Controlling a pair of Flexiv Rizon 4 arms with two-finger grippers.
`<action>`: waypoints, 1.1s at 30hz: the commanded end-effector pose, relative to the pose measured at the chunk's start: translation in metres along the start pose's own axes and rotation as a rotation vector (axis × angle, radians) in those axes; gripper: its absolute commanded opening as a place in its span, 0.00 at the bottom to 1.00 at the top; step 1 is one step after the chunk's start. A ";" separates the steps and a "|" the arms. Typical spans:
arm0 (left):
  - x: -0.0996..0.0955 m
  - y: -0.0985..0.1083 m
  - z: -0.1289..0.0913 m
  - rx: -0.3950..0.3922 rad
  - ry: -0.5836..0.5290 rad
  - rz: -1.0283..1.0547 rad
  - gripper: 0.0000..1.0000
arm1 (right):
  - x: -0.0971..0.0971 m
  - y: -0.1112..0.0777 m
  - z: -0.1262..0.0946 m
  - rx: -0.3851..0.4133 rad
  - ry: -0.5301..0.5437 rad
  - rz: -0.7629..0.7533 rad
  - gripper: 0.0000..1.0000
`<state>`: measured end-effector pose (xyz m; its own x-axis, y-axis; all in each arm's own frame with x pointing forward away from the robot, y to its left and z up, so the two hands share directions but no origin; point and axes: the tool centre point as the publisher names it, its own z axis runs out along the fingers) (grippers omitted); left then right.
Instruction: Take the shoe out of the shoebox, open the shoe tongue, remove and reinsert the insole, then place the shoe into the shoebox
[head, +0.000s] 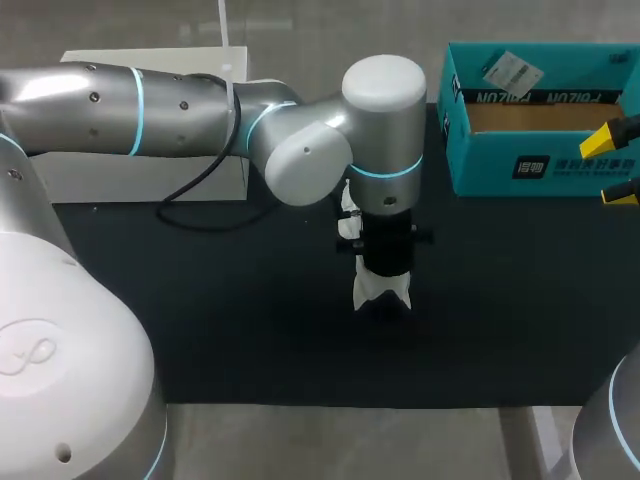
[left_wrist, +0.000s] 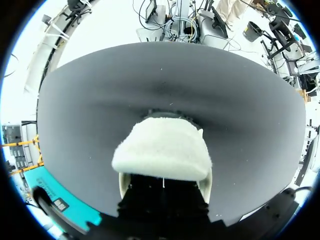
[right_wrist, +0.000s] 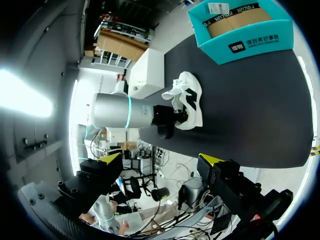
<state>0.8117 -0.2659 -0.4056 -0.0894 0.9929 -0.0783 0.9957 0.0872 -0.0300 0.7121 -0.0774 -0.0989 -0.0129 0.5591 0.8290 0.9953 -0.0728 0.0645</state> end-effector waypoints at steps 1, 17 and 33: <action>-0.006 0.007 0.011 0.010 0.005 -0.008 0.00 | 0.000 -0.001 0.000 -0.001 -0.002 0.001 1.00; -0.010 0.032 -0.005 -0.115 0.067 -0.009 0.00 | 0.000 -0.001 0.000 -0.001 -0.002 0.001 1.00; -0.003 0.028 -0.023 -0.096 0.010 0.017 0.00 | 0.000 -0.001 0.000 -0.001 -0.002 0.001 1.00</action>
<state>0.8458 -0.2737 -0.4005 -0.0770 0.9955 -0.0544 0.9954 0.0800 0.0537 0.7121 -0.0774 -0.0989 -0.0129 0.5589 0.8292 0.9953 -0.0728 0.0646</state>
